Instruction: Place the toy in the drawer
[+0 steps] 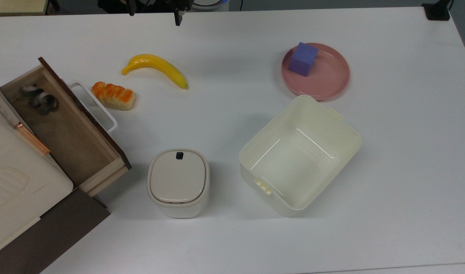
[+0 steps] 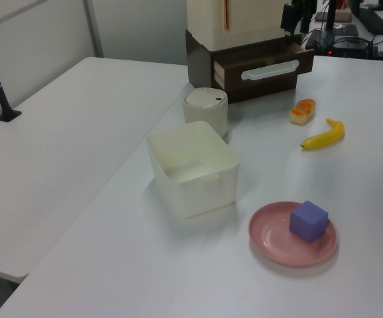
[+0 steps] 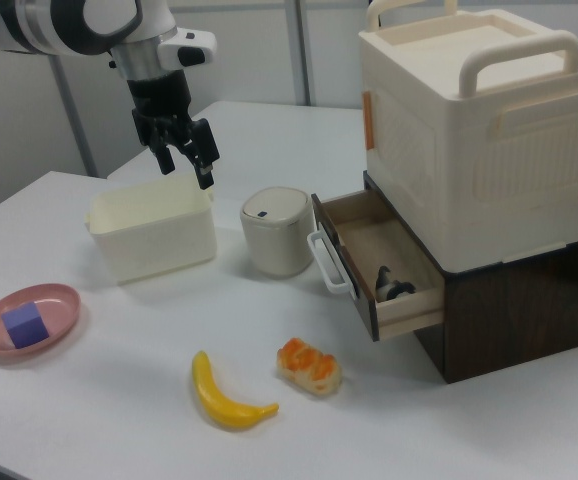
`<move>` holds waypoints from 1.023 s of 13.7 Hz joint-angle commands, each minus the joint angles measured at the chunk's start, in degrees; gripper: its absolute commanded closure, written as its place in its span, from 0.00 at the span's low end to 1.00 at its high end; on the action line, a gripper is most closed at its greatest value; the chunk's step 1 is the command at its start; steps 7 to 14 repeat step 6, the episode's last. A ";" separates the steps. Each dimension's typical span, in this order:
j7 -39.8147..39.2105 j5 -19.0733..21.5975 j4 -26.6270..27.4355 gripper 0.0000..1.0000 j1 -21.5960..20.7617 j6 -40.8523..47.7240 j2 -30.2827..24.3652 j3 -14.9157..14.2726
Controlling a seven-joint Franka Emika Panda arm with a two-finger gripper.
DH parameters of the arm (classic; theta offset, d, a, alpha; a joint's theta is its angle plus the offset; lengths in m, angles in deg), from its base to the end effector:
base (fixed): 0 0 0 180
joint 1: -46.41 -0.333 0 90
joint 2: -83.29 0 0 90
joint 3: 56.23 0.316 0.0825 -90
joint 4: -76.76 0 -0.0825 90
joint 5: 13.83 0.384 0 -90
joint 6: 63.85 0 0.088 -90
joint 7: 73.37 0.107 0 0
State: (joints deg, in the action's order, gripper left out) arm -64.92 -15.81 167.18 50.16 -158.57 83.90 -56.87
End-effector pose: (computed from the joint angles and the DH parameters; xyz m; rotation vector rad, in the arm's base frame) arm 0.5641 -0.0467 0.6226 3.0884 -0.3448 0.1019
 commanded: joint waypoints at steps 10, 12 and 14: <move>-3.97 4.09 0.47 0.00 -0.41 0.60 -1.23 -0.85; -3.97 4.09 0.47 0.00 -0.41 0.60 -1.23 -0.85; -3.97 4.09 0.47 0.00 -0.41 0.60 -1.23 -0.85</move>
